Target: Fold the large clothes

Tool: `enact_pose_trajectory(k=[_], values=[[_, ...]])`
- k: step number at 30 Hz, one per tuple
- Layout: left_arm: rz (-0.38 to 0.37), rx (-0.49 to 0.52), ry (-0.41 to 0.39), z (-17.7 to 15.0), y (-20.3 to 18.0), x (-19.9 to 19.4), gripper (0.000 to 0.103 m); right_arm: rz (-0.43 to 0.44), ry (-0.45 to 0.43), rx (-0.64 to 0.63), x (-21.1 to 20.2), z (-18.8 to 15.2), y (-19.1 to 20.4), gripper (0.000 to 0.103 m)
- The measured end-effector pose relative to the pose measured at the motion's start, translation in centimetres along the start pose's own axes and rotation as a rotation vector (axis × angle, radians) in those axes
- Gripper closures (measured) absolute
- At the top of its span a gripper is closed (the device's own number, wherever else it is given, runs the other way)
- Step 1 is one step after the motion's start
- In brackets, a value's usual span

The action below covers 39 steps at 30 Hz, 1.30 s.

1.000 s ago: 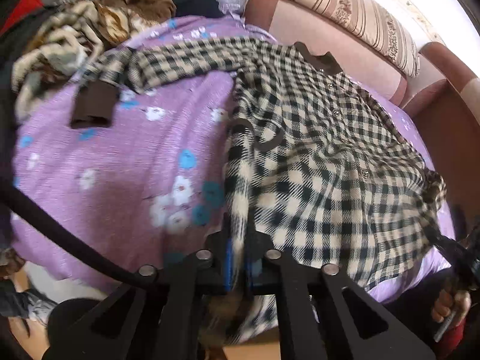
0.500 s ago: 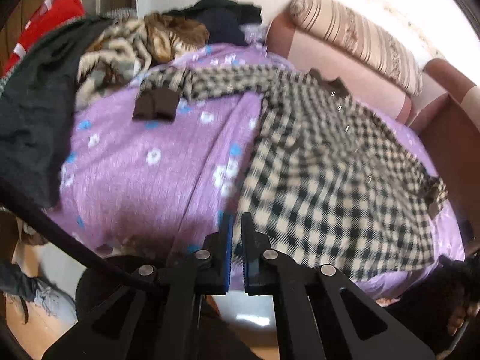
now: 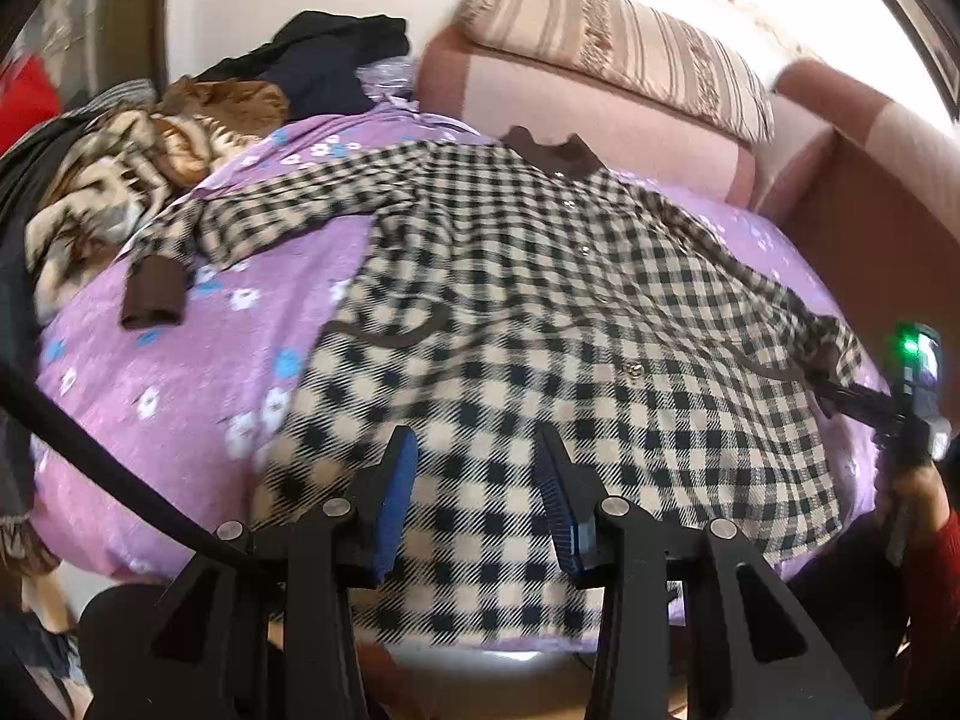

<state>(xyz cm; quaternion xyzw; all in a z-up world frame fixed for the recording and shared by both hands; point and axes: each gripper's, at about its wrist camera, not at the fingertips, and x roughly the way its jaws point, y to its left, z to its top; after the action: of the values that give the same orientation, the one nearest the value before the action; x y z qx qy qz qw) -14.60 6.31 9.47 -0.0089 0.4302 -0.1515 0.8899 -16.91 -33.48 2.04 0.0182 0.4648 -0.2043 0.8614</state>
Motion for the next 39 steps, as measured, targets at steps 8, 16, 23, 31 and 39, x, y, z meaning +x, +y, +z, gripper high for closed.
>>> enact_pose_trajectory(k=[8,16,23,31,39], values=[[0.035,0.047,0.024,2.4,-2.2,3.8,0.064,0.033,-0.057,0.133,-0.4,4.2,-5.6,0.096],[0.035,0.054,0.036,4.0,-3.3,6.5,0.064,-0.178,-0.051,0.434,-1.1,5.6,-19.5,0.096],[0.048,0.073,0.008,6.2,-4.8,9.8,0.048,-0.269,-0.138,0.521,-3.8,7.6,-18.5,0.061],[0.022,0.181,-0.009,6.1,-7.6,13.0,0.048,0.17,-0.098,0.03,2.3,16.6,-0.4,0.049],[0.022,0.355,-0.052,4.5,-8.8,13.0,0.046,0.014,0.014,-0.391,10.6,19.9,10.1,0.072]])
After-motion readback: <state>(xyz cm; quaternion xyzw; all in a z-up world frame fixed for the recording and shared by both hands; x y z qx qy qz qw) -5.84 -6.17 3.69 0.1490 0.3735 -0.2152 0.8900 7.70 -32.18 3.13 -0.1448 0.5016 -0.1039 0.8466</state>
